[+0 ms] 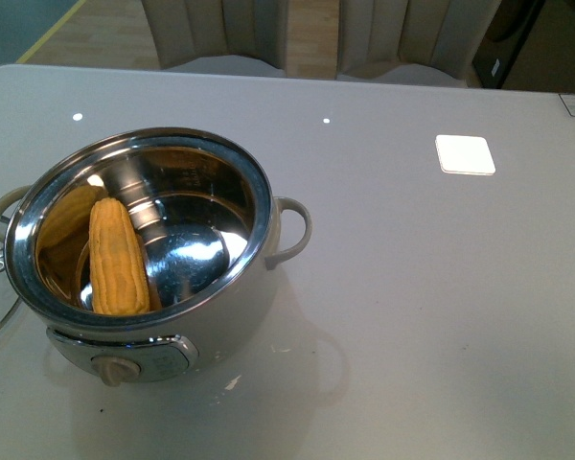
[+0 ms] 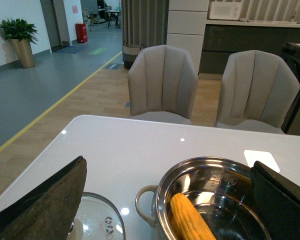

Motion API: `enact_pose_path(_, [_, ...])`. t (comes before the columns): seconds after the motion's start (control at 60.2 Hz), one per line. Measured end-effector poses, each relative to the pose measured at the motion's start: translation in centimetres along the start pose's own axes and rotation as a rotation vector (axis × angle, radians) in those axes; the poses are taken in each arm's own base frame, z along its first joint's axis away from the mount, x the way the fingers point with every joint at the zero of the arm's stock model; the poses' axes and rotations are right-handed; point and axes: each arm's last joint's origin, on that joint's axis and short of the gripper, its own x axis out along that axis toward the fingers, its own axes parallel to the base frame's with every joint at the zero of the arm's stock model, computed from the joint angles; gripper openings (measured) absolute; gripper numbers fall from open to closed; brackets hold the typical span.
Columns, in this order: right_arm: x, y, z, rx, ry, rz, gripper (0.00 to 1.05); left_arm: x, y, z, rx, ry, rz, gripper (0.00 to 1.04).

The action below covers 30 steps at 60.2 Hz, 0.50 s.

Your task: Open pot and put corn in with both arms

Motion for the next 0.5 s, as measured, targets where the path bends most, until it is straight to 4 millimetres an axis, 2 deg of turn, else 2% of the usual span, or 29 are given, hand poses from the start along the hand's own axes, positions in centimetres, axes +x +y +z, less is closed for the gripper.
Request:
enact_pose_path(0.1, [0.0, 0.0, -0.01, 0.0, 0.0, 0.0, 0.97, 0.0, 0.0, 0.0, 0.0, 0.0, 0.0, 0.98])
enact_pose_path(0.499, [0.0, 0.0, -0.01, 0.0, 0.0, 0.0, 0.96, 0.0, 0.0, 0.0, 0.0, 0.0, 0.0, 0.98])
